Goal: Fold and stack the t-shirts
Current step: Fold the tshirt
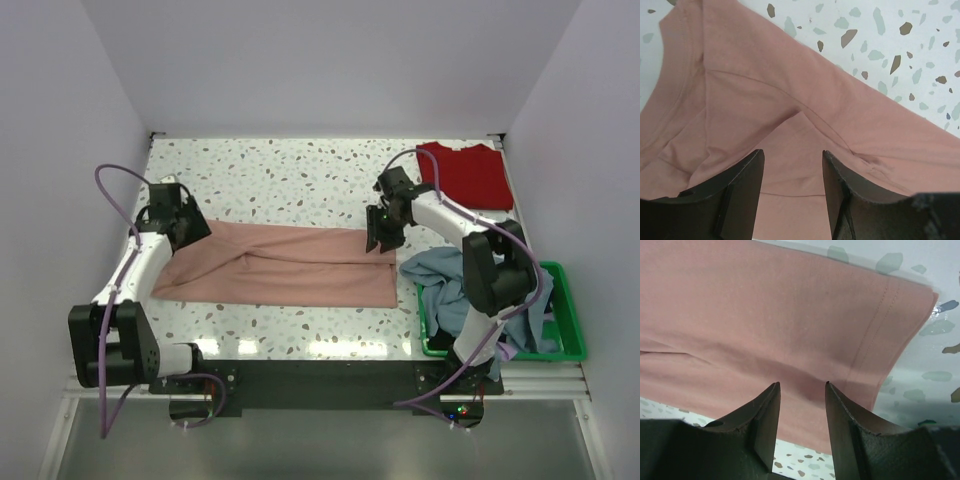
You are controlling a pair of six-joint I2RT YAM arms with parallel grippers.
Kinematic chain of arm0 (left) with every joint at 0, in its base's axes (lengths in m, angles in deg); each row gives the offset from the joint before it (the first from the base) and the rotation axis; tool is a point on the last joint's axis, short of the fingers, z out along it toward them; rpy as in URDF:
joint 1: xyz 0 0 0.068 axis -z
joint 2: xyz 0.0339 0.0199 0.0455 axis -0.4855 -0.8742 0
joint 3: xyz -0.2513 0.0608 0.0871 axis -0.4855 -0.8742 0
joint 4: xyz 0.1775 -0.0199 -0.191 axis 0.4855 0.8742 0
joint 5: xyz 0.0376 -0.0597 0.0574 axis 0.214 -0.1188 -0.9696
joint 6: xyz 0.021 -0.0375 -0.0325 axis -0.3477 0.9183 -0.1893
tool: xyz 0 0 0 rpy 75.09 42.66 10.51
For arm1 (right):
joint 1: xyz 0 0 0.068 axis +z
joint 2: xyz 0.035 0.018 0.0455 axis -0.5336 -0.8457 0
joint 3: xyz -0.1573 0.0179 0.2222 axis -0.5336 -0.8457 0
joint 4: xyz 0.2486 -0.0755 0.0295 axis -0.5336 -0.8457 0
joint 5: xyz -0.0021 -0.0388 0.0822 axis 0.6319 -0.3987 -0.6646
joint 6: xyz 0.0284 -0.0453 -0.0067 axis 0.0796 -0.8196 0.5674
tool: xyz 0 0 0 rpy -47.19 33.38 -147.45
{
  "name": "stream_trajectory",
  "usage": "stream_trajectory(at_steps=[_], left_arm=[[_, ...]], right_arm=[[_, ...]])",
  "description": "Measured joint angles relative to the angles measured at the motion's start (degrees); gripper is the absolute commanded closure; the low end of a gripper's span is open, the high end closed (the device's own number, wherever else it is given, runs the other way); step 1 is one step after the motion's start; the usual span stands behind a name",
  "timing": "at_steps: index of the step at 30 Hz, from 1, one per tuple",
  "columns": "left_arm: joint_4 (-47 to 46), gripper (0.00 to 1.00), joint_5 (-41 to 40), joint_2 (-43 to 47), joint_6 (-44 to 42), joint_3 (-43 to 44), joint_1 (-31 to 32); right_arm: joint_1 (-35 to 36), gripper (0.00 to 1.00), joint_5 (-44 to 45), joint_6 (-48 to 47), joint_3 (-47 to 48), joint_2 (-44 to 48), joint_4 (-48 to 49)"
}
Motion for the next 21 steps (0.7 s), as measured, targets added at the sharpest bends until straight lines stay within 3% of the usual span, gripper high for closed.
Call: stream_trajectory(at_steps=[21], left_arm=[[-5.1, 0.47, 1.4, -17.4, 0.3, 4.4, 0.0]], right_arm=[[0.1, 0.57, 0.1, -0.5, -7.1, -0.7, 2.8]])
